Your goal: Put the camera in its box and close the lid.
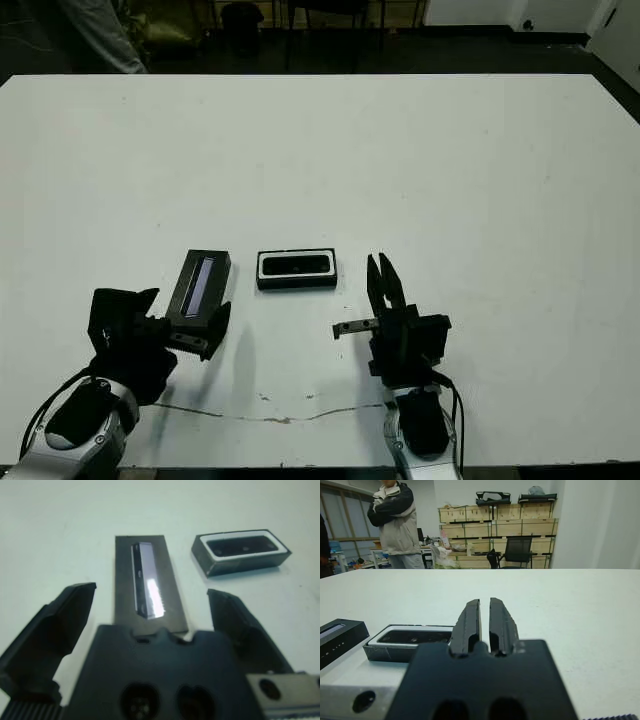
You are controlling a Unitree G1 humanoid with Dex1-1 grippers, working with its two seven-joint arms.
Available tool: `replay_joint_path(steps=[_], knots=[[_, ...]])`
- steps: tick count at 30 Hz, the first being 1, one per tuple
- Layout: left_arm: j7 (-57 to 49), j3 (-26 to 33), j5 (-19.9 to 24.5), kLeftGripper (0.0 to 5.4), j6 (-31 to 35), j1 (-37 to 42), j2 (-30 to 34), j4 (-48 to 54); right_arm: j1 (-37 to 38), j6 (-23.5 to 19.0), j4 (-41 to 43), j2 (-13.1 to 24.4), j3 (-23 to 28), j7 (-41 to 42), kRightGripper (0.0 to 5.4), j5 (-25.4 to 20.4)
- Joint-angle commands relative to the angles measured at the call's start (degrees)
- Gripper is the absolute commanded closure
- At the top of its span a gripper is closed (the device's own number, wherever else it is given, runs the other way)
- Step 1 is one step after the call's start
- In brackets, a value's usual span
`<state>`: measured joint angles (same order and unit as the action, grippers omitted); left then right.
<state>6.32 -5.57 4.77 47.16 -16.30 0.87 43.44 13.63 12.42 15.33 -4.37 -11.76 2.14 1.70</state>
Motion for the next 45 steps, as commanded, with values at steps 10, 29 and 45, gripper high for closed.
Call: replay_joint_path(steps=[10,29,45], knots=[[-5.6,-2.3,-3.5,0.03,1.1,-0.8,1.0,-1.5,0.3,0.3,-1.2,0.3,0.2,0.5,5.4,-0.9],[-5.8,-1.9,-1.7,0.03,5.5,0.4,-0.3,-1.6,0.8,0.5,-1.3,0.0,0.2,0.6,5.4,-1.1],[-7.6,2.0,4.3,0.0,10.1,1.4,-4.3,-2.1,1.1,0.4,-0.9,0.1,0.1,0.7,5.4,-1.7]])
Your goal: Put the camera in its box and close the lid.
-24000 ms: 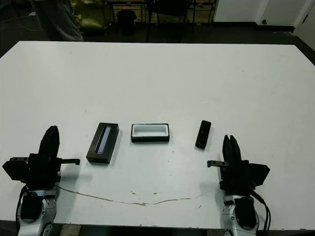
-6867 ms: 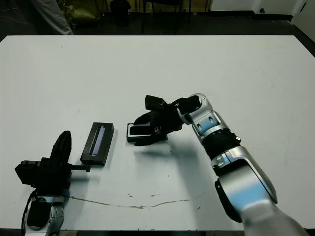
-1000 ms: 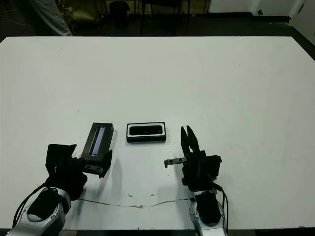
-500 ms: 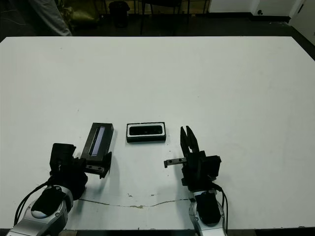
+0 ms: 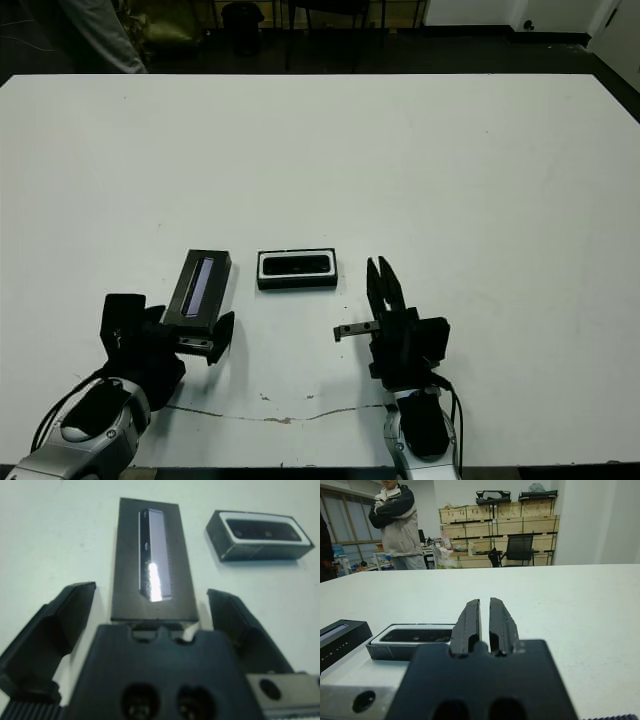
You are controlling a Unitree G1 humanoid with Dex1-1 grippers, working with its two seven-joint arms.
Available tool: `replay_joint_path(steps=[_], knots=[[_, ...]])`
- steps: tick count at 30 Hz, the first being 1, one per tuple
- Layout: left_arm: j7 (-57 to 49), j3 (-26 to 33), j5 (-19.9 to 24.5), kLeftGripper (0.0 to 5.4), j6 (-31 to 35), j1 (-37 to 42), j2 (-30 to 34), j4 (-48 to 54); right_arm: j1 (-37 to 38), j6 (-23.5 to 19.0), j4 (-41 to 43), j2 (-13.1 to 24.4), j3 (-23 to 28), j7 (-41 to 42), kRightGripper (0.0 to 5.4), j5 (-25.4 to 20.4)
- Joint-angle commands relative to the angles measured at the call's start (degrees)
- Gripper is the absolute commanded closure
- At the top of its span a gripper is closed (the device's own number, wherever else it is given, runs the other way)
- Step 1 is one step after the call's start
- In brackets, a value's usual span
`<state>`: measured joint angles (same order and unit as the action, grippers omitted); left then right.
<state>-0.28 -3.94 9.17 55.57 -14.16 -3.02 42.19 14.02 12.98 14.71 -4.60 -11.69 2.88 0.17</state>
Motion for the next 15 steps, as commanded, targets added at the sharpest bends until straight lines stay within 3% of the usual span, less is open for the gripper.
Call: replay_joint_path(steps=[1,6,11,15], knots=[[-1.2,0.2,-0.2,0.1,1.4,-0.7,-0.2,-1.0,0.8,-0.1,-0.2,0.4,0.0,0.0,5.4,-0.2],[-1.4,-0.6,-1.4,1.08,0.4,-0.5,1.8,-1.6,1.0,0.5,-0.1,0.6,0.1,0.3,5.4,-0.5],[-1.1,-1.4,-4.6,0.91,0.8,-0.4,6.9,-2.4,1.4,0.5,0.7,0.7,0.2,0.7,5.4,-1.2],[-0.4,-1.0,-6.1,1.61,-0.9,-0.7,10.1,-3.7,2.0,-1.0,1.9,1.0,0.3,0.7,5.4,-1.0]])
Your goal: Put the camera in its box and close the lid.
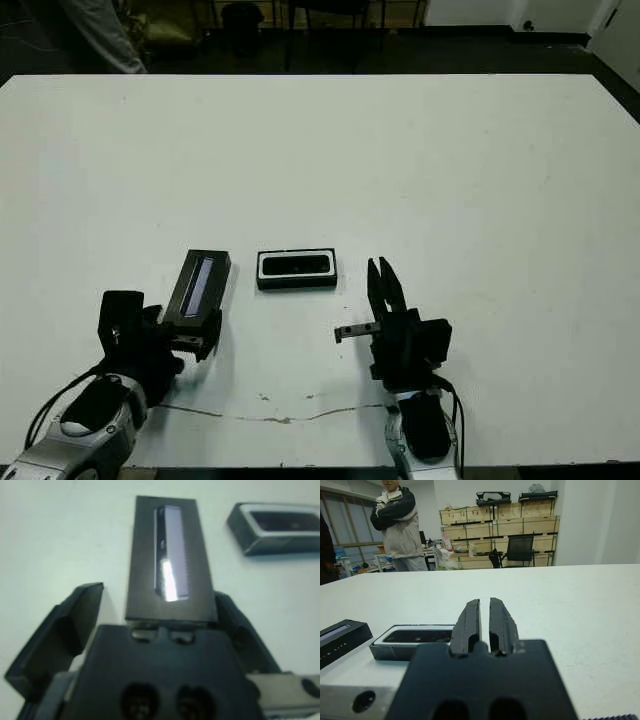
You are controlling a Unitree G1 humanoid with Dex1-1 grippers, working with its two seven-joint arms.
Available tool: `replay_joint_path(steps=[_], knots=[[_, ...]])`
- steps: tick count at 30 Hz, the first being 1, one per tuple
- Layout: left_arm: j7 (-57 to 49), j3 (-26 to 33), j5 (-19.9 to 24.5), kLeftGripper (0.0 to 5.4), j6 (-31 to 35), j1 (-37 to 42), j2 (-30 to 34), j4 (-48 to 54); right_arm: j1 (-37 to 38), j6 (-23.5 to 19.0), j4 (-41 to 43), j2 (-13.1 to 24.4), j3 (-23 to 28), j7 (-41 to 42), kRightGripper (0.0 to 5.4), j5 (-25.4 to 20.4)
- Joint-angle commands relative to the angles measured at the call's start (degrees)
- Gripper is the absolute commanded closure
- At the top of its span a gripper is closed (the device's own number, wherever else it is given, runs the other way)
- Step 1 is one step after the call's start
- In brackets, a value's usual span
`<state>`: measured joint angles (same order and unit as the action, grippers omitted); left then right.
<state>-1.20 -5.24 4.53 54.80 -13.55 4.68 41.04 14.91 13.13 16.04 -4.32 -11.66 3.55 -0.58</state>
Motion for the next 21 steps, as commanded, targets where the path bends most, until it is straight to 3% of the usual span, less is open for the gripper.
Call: replay_joint_path(steps=[1,6,12,21], knots=[[1.2,0.2,-1.7,1.86,-1.1,-1.5,3.6,-3.2,1.2,-1.4,0.8,0.8,0.2,0.0,5.4,-0.2],[6.3,0.0,-2.2,2.87,-5.5,-2.9,9.9,-5.5,1.3,-1.2,0.9,0.6,0.2,-0.1,5.4,-0.4],[12.2,0.5,-2.1,2.98,-7.8,-2.3,16.3,-6.3,1.4,-0.7,0.4,0.5,0.2,-0.2,5.4,-0.4],[22.6,6.0,3.8,2.98,-12.7,0.0,21.7,-5.8,1.7,-0.9,-0.1,0.8,0.7,0.0,5.4,-0.6]])
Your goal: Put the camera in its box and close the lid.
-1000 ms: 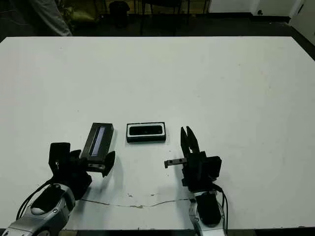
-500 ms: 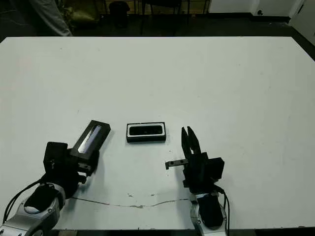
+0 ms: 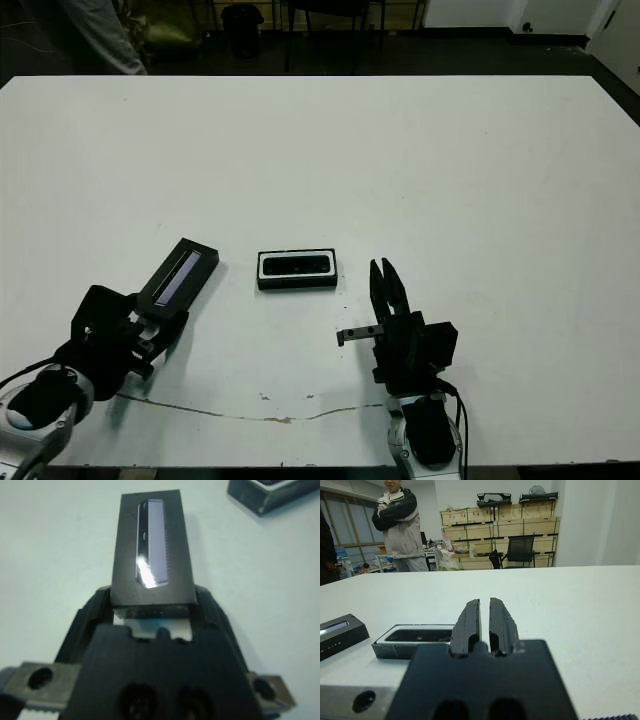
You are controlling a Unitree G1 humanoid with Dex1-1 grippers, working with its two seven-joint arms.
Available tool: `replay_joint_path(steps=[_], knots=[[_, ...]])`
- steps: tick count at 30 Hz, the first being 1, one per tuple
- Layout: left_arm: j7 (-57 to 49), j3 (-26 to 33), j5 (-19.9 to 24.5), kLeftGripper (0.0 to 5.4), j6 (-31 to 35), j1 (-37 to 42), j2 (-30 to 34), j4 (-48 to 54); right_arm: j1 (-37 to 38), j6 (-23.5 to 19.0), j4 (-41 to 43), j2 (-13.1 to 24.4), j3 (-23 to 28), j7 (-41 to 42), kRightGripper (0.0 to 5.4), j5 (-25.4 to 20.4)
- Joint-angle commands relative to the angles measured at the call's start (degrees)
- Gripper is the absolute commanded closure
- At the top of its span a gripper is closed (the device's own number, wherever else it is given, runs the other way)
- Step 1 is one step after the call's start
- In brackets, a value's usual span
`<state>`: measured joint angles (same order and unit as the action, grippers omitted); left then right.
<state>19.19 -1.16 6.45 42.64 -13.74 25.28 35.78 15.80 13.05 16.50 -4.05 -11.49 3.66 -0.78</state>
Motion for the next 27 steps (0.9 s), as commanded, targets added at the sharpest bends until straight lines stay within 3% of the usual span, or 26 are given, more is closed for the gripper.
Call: replay_joint_path(steps=[1,8,13,21,27], knots=[[3.3,3.3,3.1,2.98,-1.5,0.8,1.2,-0.6,0.7,-0.6,-0.9,0.5,0.6,0.0,5.4,-0.5],[10.5,13.1,11.5,2.98,-7.9,10.9,4.4,-3.6,0.4,1.0,-2.8,0.8,1.1,1.0,5.4,-1.9],[20.2,15.3,18.1,2.98,-8.8,21.8,11.6,-8.3,0.7,-0.5,-2.4,0.8,1.1,1.0,5.4,-2.1],[34.2,7.1,19.2,2.98,-7.0,37.3,23.4,-15.8,0.5,-1.1,-2.5,1.4,2.0,0.8,5.4,-2.0],[40.8,-0.8,17.2,2.98,-9.1,46.1,23.8,-22.0,0.7,-2.4,-1.6,1.8,3.1,0.8,5.4,-2.4]])
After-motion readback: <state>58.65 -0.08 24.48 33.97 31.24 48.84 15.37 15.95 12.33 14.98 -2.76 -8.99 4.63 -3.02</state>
